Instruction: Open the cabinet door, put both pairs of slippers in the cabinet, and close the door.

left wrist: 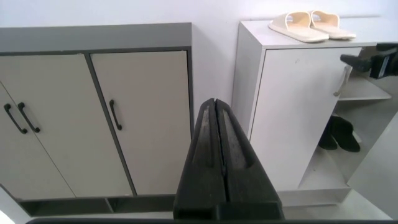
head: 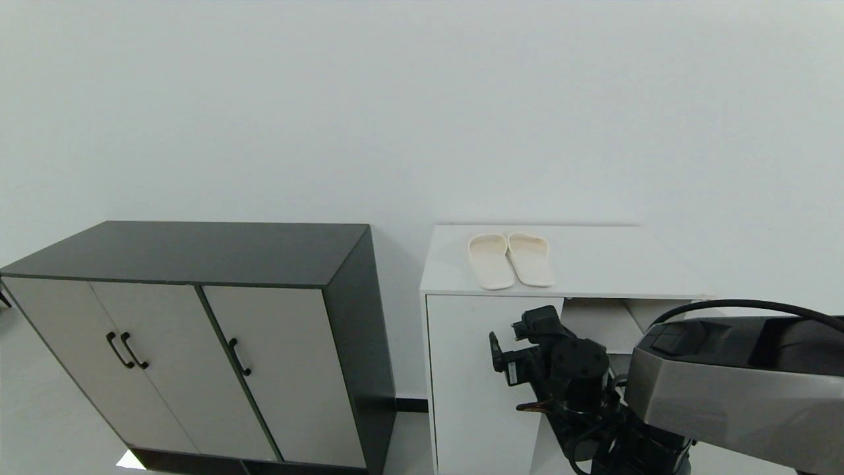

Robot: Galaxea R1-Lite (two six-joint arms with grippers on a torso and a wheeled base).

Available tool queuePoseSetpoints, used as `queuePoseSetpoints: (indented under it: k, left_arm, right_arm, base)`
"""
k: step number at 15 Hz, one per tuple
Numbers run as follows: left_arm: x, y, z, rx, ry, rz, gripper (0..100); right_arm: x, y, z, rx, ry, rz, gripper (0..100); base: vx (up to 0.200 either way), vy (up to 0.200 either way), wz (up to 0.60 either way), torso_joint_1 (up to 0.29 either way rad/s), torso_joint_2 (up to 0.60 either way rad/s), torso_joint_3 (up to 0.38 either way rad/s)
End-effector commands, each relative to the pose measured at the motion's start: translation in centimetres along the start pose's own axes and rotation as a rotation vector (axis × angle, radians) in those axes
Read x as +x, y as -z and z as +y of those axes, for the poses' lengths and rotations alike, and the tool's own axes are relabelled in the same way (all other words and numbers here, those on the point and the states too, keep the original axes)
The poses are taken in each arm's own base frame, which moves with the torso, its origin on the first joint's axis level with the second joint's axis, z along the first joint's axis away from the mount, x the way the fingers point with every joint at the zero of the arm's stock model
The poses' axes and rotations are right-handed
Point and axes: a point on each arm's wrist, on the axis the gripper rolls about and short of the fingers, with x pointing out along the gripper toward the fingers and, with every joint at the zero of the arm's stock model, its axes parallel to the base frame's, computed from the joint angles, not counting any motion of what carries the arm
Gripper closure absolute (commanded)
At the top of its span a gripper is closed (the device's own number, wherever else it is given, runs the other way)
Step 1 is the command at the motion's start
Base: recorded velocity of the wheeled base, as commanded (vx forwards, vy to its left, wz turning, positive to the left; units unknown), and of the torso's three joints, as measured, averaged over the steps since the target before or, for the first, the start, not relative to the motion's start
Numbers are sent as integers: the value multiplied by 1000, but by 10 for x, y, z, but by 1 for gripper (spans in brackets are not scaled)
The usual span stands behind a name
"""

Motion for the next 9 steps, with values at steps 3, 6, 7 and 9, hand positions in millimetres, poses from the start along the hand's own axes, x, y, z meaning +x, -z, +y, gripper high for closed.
queuePoseSetpoints:
  k: [3, 6, 7, 9]
  left_arm:
    - [0, 0, 0, -1, 0, 1, 100]
    - [0, 0, 0, -1, 0, 1, 100]
    - [0, 0, 0, -1, 0, 1, 100]
    - [0, 0, 0, 1, 0, 1, 100]
  right_arm:
    - [-4, -13, 0, -50, 1, -26, 0]
    - [-13, -61, 5, 5, -33, -24, 0]
    - [-16, -78, 5, 31, -40, -16, 0]
    - [-18, -98, 2, 88, -40, 38, 0]
  base:
    - [0, 0, 0, 0, 0, 0]
    - [0, 0, 0, 0, 0, 0]
    - [0, 0, 0, 0, 0, 0]
    - [0, 0, 0, 0, 0, 0]
